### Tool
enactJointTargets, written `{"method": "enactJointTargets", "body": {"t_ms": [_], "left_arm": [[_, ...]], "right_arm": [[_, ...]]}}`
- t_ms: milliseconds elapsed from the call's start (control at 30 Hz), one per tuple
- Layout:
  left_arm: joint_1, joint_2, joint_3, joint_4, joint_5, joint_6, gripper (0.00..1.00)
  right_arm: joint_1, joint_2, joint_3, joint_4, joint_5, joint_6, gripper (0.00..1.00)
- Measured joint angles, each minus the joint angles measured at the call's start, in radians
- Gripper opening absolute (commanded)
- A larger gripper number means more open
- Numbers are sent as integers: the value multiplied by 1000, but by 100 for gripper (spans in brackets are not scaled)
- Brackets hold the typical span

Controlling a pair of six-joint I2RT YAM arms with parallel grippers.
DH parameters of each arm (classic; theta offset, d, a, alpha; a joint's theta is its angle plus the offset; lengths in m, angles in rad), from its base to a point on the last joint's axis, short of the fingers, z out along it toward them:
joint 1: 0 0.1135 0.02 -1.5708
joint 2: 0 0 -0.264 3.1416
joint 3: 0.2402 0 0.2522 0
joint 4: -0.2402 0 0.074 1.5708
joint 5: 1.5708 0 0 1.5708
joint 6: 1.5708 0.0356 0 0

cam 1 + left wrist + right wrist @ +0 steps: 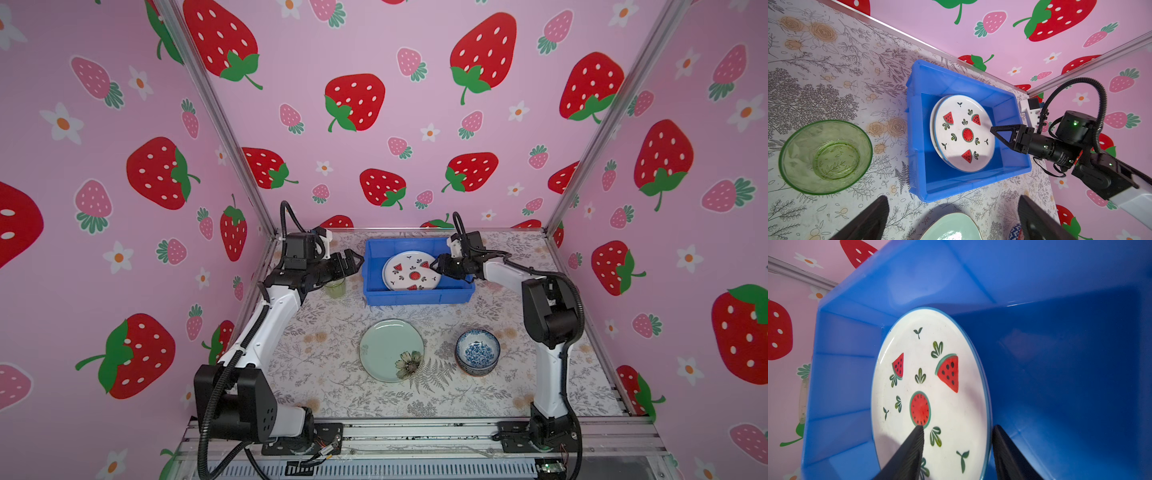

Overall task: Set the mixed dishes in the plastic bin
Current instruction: 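Open the right gripper and hold both grippers above the bin, then move both grippers toward the pale green flower plate on the table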

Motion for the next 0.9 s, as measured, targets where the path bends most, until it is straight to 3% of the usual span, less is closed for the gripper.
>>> {"method": "enactJointTargets", "body": {"t_ms": [233, 700, 800, 867, 900], "left_arm": [[-5, 0, 0, -16, -10, 2, 99], [-65, -68, -18, -117, -81, -17, 99], [-66, -130, -79, -157, -80, -46, 99], [-66, -185, -139, -187, -78, -66, 99], [-66, -213, -169, -200, -76, -76, 99]], "right_arm": [[1, -48, -15, -12, 20, -18, 56], [43, -309, -93, -70, 66, -130, 62], [78, -349, -97, -117, 71, -172, 70], [104, -380, -113, -145, 75, -193, 100], [116, -393, -122, -158, 76, -208, 99]]}}
